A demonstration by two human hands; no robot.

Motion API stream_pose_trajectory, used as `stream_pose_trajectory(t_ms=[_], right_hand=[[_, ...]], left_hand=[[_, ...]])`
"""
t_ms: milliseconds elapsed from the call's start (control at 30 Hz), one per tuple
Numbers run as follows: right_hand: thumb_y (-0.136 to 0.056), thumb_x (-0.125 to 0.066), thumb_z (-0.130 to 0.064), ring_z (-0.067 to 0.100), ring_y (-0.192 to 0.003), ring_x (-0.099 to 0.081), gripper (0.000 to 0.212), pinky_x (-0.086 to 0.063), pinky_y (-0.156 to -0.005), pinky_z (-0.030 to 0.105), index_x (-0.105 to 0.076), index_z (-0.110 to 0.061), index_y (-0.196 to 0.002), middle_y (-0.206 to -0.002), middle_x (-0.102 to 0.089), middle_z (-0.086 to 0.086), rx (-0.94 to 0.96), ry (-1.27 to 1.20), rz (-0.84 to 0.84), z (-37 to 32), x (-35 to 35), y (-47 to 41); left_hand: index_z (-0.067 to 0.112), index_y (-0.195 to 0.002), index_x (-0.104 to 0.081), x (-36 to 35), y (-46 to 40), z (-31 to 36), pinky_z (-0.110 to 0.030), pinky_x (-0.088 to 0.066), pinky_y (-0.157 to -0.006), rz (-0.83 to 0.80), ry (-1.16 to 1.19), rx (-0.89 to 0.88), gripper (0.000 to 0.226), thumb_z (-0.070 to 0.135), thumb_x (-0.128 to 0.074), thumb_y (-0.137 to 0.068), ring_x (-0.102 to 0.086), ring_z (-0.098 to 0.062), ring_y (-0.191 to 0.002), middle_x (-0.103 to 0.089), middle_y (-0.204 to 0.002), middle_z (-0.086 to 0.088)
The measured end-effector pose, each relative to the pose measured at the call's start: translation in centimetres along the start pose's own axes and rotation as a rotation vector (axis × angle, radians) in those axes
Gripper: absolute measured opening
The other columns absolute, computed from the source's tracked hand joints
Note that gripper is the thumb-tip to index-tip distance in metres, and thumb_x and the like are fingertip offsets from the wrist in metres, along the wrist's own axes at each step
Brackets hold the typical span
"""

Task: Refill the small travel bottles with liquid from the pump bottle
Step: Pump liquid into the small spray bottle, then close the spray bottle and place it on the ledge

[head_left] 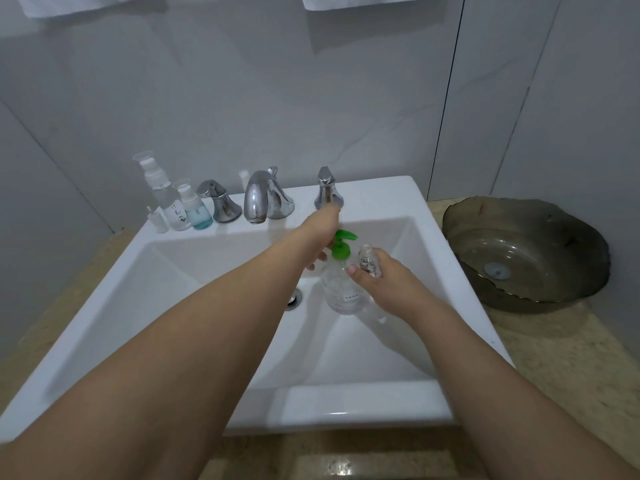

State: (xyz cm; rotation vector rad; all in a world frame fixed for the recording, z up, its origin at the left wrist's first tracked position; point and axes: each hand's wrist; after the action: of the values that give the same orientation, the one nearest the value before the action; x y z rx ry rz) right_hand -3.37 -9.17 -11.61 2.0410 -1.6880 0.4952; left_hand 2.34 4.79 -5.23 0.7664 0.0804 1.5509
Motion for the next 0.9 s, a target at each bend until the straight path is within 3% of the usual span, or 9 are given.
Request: stream_pose_trajectory(t_ms=[133, 267, 333, 467, 533, 633, 800, 900], right_hand=[[-0.088, -0.055, -0.058, 0.024, -0.099, -0.058, 0.05, -0.046, -0.073, 0.033, -0.052, -0.027, -0.127, -0.117, -0.055, 0.008, -0.06, -0.01, 0.083, -0.1, -0.2, 0.6], [-0.091, -0.055, -0.053, 0.021, -0.098, -0.056, 0.042, -0.041, -0.074, 0.031, -0.053, -0.025, -0.122, -0.119, -0.053, 0.006, -0.091, -0.035, 0.125, -1.1, -0.7, 2.3], [-0.091, -0.056, -0.051, 0.021, -0.103, -0.055, 0.043, -0.041, -0.079, 0.031, -0.054, -0.023, -0.124, -0.123, -0.053, 0.004, -0.101, -0.055, 0.122, -1.3, -1.2, 3.1], [-0.091, -0.059, -0.044, 0.02, -0.108, -0.055, 0.039, -0.044, -0.089, 0.033, -0.055, -0.02, -0.121, -0.122, -0.056, 0.001, -0.08, -0.067, 0.101, -2.8, -2.8, 3.9], [-0.09, -0.061, -0.045, 0.02, -0.104, -0.057, 0.032, -0.047, -0.094, 0.037, -0.055, -0.023, -0.112, -0.118, -0.057, -0.001, -0.063, -0.096, 0.097, -4.1, -4.2, 3.7], [-0.085, -0.063, -0.048, 0.019, -0.107, -0.058, 0.027, -0.045, -0.102, 0.047, -0.055, -0.028, -0.102, -0.106, -0.058, -0.01, -0.013, -0.127, 0.077, -6.4, -6.6, 2.8], [-0.086, -0.065, -0.044, 0.02, -0.097, -0.063, 0.029, -0.051, -0.092, 0.042, -0.057, -0.025, -0.106, -0.108, -0.063, -0.005, 0.012, -0.205, 0.019, -9.5, -10.7, 1.4], [-0.087, -0.064, -0.044, 0.02, -0.095, -0.064, 0.026, -0.051, -0.08, 0.036, -0.057, -0.026, -0.104, -0.102, -0.062, -0.006, 0.031, -0.208, -0.009, -11.3, -13.5, 0.3]], left_hand=[[0.009, -0.116, -0.058, 0.8, 0.6, -2.5, -0.037, -0.041, -0.08, 0.043, -0.101, -0.139, 0.047, 0.045, -0.029, -0.105, -0.055, -0.029, -0.1, -0.061, -0.123, -0.012], [0.001, -0.122, -0.06, 2.8, 2.3, -4.7, -0.037, -0.039, -0.082, 0.022, -0.208, -0.175, 0.047, 0.036, -0.033, -0.106, -0.053, -0.03, -0.101, -0.06, -0.128, -0.017], [0.002, -0.116, -0.058, 4.1, 3.2, -5.5, -0.037, -0.038, -0.081, 0.021, -0.233, -0.193, 0.041, 0.034, -0.035, -0.106, -0.051, -0.029, -0.097, -0.059, -0.12, -0.014], [0.009, -0.093, -0.051, 6.9, 4.5, -6.8, -0.034, -0.032, -0.065, 0.042, -0.286, -0.201, 0.021, 0.027, -0.042, -0.101, -0.042, -0.025, -0.078, -0.049, -0.095, -0.008], [0.006, -0.096, -0.057, 8.7, 5.0, -7.6, -0.036, -0.041, -0.073, 0.057, -0.338, -0.217, 0.024, 0.027, -0.045, -0.099, -0.049, -0.026, -0.081, -0.055, -0.096, -0.008], [0.005, -0.117, -0.063, 11.7, 5.7, -8.8, -0.04, -0.047, -0.095, 0.08, -0.429, -0.231, 0.032, 0.028, -0.049, -0.099, -0.06, -0.03, -0.106, -0.063, -0.115, -0.01], [0.008, -0.114, -0.065, 16.5, 5.7, -11.1, -0.041, -0.05, -0.096, 0.159, -0.477, -0.23, 0.027, 0.024, -0.052, -0.097, -0.063, -0.028, -0.108, -0.066, -0.116, -0.009], [0.007, -0.098, -0.066, 20.0, 5.1, -12.8, -0.036, -0.051, -0.082, 0.253, -0.473, -0.231, 0.022, 0.022, -0.051, -0.095, -0.064, -0.027, -0.094, -0.069, -0.102, -0.009]])
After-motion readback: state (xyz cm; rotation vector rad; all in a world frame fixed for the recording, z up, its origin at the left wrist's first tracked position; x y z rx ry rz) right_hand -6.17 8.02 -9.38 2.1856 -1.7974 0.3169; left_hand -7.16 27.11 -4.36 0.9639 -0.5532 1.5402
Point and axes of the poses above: each hand's wrist, its own y-axis away from the middle knuckle, its own x-axis out of the back of the hand, z = x × y
